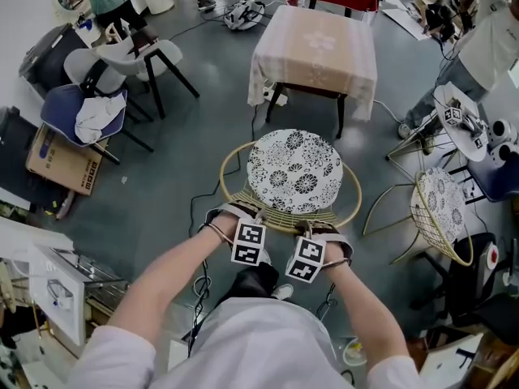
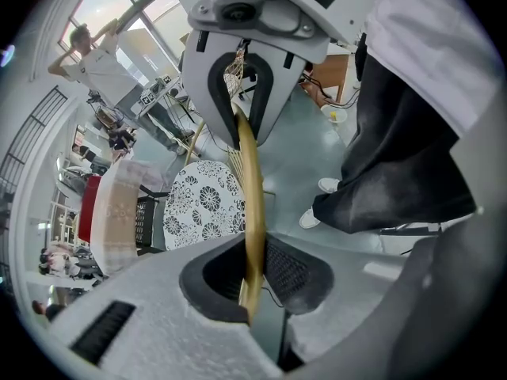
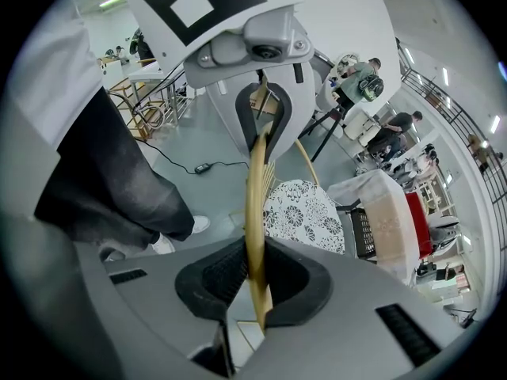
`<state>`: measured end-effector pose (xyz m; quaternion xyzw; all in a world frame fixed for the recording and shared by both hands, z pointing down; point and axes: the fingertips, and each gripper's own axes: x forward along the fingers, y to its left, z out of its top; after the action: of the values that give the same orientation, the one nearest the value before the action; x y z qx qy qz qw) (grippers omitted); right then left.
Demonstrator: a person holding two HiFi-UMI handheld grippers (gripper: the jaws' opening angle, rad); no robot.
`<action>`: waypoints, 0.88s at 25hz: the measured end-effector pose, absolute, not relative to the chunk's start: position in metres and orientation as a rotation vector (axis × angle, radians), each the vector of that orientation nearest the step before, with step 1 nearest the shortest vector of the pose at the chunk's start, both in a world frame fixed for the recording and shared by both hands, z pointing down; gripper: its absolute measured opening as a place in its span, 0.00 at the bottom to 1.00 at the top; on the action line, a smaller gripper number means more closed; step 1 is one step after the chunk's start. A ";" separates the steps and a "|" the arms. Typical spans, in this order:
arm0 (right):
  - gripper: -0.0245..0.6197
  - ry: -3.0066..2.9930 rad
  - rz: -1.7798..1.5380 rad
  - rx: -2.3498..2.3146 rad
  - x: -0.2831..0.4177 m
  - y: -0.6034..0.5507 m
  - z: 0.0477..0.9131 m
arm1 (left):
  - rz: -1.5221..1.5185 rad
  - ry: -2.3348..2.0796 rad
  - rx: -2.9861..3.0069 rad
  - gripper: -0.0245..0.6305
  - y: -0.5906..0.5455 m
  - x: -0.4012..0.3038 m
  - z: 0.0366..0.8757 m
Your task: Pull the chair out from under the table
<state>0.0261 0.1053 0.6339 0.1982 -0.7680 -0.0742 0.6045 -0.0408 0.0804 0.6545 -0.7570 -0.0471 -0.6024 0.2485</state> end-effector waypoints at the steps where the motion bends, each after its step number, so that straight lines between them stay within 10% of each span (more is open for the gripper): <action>1: 0.10 -1.778 -0.170 0.461 0.026 0.106 0.634 | -1.642 -0.124 -2.063 0.11 0.081 -0.041 0.655; 22: 0.20 -1.904 -0.043 0.654 0.033 0.106 0.614 | -1.683 0.141 -2.366 0.24 0.088 -0.026 0.643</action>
<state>0.0326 0.1059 0.6143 0.2743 -0.7993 -0.0182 0.5344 -0.0264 0.0876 0.6434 -0.8083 0.0482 -0.5749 0.1171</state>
